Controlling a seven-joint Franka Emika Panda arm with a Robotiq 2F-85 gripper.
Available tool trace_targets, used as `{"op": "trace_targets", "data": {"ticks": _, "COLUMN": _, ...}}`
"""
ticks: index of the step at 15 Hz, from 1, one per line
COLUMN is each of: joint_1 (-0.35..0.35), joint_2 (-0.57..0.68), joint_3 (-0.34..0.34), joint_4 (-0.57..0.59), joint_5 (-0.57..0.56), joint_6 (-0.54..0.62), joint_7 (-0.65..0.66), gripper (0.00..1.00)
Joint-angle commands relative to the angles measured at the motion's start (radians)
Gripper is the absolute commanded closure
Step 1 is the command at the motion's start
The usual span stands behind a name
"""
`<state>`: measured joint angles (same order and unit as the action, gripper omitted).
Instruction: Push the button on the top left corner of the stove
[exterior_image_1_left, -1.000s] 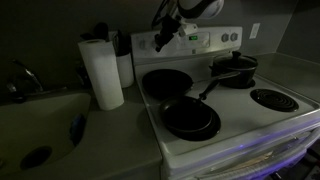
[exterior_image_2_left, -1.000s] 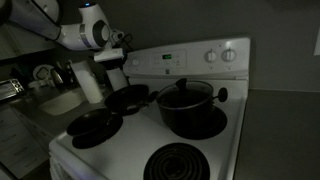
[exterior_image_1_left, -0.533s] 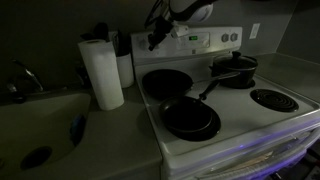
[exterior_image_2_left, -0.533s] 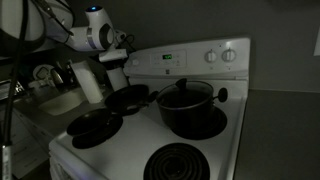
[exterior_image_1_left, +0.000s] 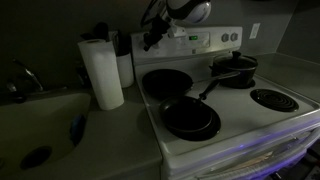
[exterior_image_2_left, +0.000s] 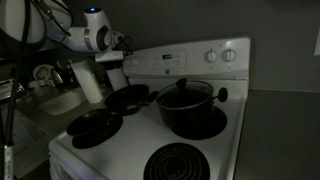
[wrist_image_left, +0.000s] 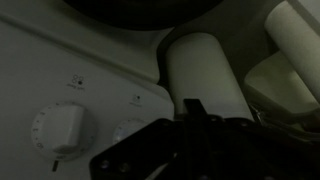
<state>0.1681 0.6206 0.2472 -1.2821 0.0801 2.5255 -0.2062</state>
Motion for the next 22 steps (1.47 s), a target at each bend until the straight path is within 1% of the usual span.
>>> {"op": "trace_targets", "data": {"ticks": 1, "joint_1": -0.008, "joint_2": 0.037, "joint_3": 0.026, "joint_4": 0.037, "joint_5": 0.027, "joint_6": 0.083, "joint_7": -0.023, "gripper": 1.00}}
{"op": "trace_targets", "data": {"ticks": 5, "joint_1": 0.008, "joint_2": 0.071, "joint_3": 0.006, "joint_4": 0.073, "joint_5": -0.005, "joint_6": 0.219, "joint_7": -0.012, "gripper": 1.00}}
{"op": "trace_targets", "data": {"ticks": 8, "joint_1": 0.008, "joint_2": 0.099, "joint_3": 0.005, "joint_4": 0.114, "joint_5": -0.012, "joint_6": 0.246, "joint_7": -0.019, "gripper": 1.00}}
{"op": "trace_targets", "data": {"ticks": 18, "joint_1": -0.001, "joint_2": 0.222, "joint_3": 0.011, "joint_4": 0.318, "joint_5": -0.005, "joint_6": 0.185, "joint_7": -0.037, "gripper": 1.00}}
{"op": "trace_targets", "data": {"ticks": 20, "joint_1": -0.008, "joint_2": 0.246, "joint_3": 0.032, "joint_4": 0.346, "joint_5": 0.008, "joint_6": 0.173, "joint_7": -0.051, "gripper": 1.00}}
{"op": "trace_targets", "data": {"ticks": 22, "joint_1": -0.019, "joint_2": 0.263, "joint_3": 0.075, "joint_4": 0.372, "joint_5": 0.028, "joint_6": 0.162, "joint_7": -0.082, "gripper": 1.00}}
